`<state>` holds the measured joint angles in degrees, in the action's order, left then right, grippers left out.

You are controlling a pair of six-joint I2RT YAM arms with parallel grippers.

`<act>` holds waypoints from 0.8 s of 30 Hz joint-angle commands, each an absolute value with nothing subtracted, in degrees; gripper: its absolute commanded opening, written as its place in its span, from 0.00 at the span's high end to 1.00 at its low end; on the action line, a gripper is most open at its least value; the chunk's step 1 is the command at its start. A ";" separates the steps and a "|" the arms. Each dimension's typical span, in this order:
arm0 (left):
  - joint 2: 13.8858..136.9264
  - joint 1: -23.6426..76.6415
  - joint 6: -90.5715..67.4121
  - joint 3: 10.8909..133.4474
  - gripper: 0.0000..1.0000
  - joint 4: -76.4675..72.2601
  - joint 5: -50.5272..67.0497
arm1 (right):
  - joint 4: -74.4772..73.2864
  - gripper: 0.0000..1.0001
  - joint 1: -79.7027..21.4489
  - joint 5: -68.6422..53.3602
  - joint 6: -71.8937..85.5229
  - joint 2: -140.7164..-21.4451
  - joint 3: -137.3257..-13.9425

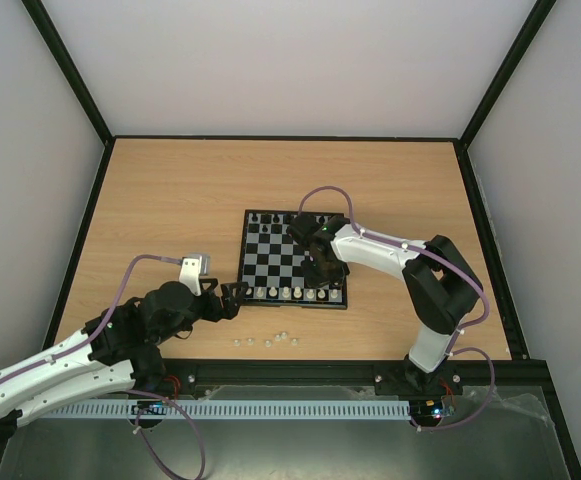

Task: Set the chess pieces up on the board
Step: Place the chess piece on the chessboard.

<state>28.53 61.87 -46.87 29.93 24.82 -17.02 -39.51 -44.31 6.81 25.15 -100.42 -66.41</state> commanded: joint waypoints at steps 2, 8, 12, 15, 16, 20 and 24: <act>28.64 61.93 -46.47 29.25 0.01 24.10 -18.11 | -41.68 0.78 -44.05 6.66 24.95 -99.77 -65.55; 28.83 61.89 -46.49 29.25 0.01 24.04 -18.11 | -43.00 0.70 -44.12 7.49 25.37 -97.58 -66.36; 28.91 61.87 -46.49 29.25 0.01 23.91 -18.19 | -43.85 0.65 -44.12 8.08 25.98 -94.88 -67.46; 29.00 61.86 -46.43 29.38 0.01 23.92 -18.26 | -43.86 0.58 -44.12 8.26 26.40 -91.57 -67.98; 29.00 61.84 -46.37 29.42 0.01 23.92 -18.39 | -43.88 0.58 -44.12 8.26 26.56 -90.45 -68.05; 28.49 61.85 -46.19 30.33 0.01 24.25 -19.11 | -43.29 0.55 -44.21 7.19 27.58 -84.31 -67.78; 29.13 61.76 -45.48 31.62 0.01 24.45 -19.59 | -41.07 0.37 -44.28 3.41 28.41 -77.99 -65.79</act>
<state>28.73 61.84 -46.70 29.93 24.84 -18.02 -40.36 -44.31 6.70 27.38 -83.53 -66.72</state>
